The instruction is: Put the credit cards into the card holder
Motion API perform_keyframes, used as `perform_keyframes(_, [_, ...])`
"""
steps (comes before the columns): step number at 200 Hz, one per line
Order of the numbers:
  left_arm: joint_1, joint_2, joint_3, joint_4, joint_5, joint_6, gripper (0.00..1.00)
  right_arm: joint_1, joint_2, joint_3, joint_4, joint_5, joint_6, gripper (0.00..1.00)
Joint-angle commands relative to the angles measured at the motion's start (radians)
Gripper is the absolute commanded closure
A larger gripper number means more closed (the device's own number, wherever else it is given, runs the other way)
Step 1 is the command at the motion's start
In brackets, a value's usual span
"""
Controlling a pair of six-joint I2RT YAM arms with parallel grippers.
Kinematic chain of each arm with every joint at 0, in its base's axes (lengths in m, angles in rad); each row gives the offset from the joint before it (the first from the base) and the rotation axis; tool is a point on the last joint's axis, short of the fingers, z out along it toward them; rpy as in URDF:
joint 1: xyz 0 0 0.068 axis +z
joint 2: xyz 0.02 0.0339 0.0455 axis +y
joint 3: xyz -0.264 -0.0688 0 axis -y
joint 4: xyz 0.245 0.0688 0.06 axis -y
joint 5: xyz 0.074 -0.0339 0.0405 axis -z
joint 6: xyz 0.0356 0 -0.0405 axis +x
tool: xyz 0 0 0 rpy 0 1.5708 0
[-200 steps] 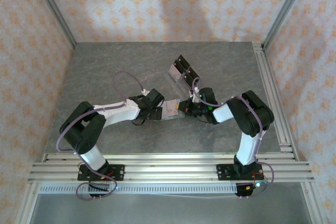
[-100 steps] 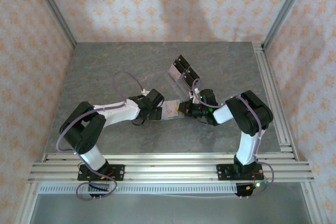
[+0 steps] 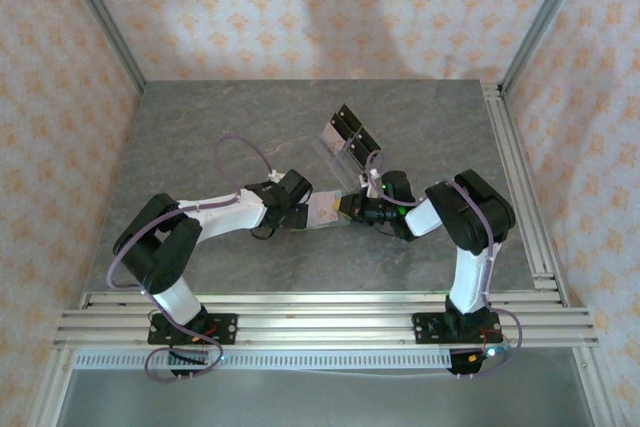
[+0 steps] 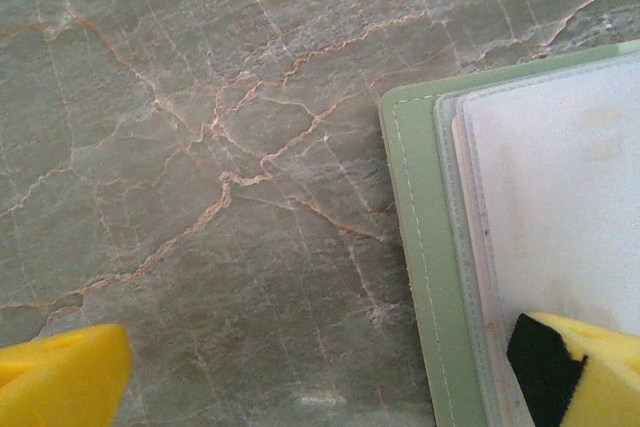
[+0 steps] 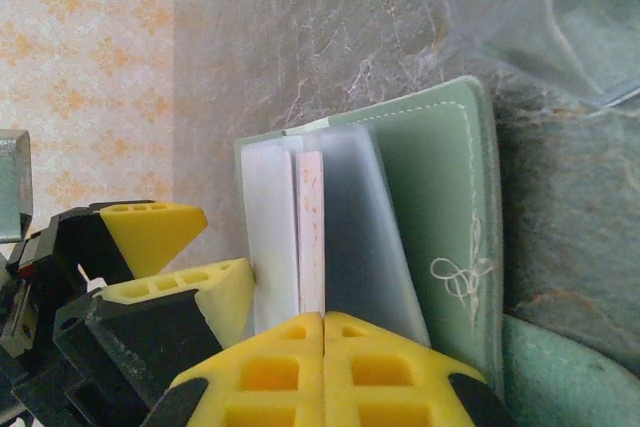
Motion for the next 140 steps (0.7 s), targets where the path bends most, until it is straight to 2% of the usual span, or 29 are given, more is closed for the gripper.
perform_keyframes(1, [-0.007,-0.005,-0.027,-0.05,-0.03,-0.005,0.0,0.006,0.031,0.015,0.034,-0.032,0.009,1.0])
perform_keyframes(91, [-0.007,-0.009,-0.032,-0.049,-0.03,-0.006,0.0,0.006,0.06,0.032,0.081,-0.028,0.076,1.0])
perform_keyframes(140, [-0.007,-0.013,-0.041,-0.048,-0.027,-0.005,0.0,0.005,0.068,0.038,0.044,-0.006,0.076,1.0])
